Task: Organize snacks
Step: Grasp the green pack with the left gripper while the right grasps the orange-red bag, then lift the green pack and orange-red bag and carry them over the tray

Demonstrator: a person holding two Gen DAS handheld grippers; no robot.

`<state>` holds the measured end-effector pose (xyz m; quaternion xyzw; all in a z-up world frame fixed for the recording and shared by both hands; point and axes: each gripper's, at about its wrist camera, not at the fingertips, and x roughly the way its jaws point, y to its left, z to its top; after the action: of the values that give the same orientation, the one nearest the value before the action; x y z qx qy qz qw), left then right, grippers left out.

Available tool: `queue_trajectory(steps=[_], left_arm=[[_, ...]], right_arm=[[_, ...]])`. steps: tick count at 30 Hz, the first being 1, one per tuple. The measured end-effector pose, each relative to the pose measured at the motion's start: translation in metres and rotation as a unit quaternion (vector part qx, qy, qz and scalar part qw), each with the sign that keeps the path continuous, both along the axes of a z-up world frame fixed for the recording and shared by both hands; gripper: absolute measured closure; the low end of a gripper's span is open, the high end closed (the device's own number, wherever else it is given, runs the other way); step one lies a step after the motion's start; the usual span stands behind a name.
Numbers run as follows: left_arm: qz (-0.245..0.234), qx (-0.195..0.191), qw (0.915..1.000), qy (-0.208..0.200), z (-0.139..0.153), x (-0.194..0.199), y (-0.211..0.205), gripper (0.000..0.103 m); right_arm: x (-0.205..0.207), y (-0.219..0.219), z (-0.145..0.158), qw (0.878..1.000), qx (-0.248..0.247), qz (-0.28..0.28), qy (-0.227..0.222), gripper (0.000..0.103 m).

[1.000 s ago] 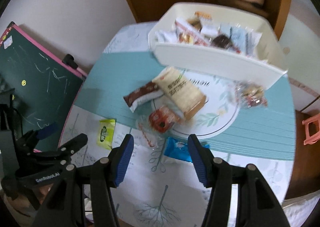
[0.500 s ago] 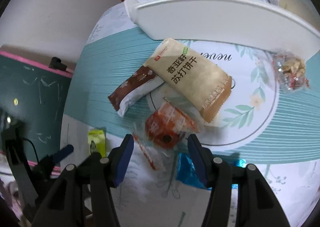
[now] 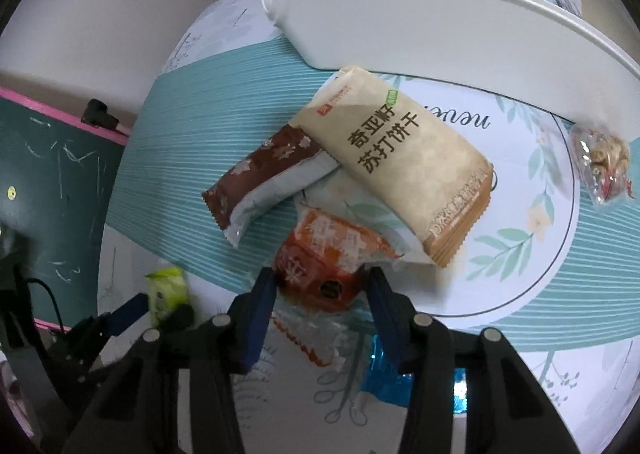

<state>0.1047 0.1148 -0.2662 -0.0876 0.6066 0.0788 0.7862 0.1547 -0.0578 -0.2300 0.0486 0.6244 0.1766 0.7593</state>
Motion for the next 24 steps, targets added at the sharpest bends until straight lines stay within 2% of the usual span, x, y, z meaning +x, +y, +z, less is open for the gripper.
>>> queue_trajectory(steps=[4, 6, 10, 18, 24], left_arm=[[0.003, -0.003, 1.0000, 0.000, 0.000, -0.003, 0.002, 0.068], [0.007, -0.007, 1.0000, 0.001, 0.001, -0.004, 0.003, 0.068], [0.001, -0.019, 0.9998, 0.001, 0.008, -0.003, -0.001, 0.068], [-0.033, -0.034, 0.9981, -0.039, 0.054, 0.006, -0.024, 0.068], [-0.072, -0.052, 0.9929, -0.080, 0.105, 0.027, -0.051, 0.068]], right_arm=[[-0.004, 0.001, 0.001, 1.000, 0.001, 0.010, -0.006, 0.058], [-0.006, -0.001, 0.005, 1.000, 0.002, 0.013, -0.007, 0.063], [-0.010, -0.004, 0.017, 1.000, 0.013, 0.021, -0.017, 0.063], [-0.017, -0.029, 0.054, 0.998, 0.049, 0.009, -0.047, 0.063], [-0.017, -0.062, 0.094, 0.994, 0.066, -0.020, -0.089, 0.063]])
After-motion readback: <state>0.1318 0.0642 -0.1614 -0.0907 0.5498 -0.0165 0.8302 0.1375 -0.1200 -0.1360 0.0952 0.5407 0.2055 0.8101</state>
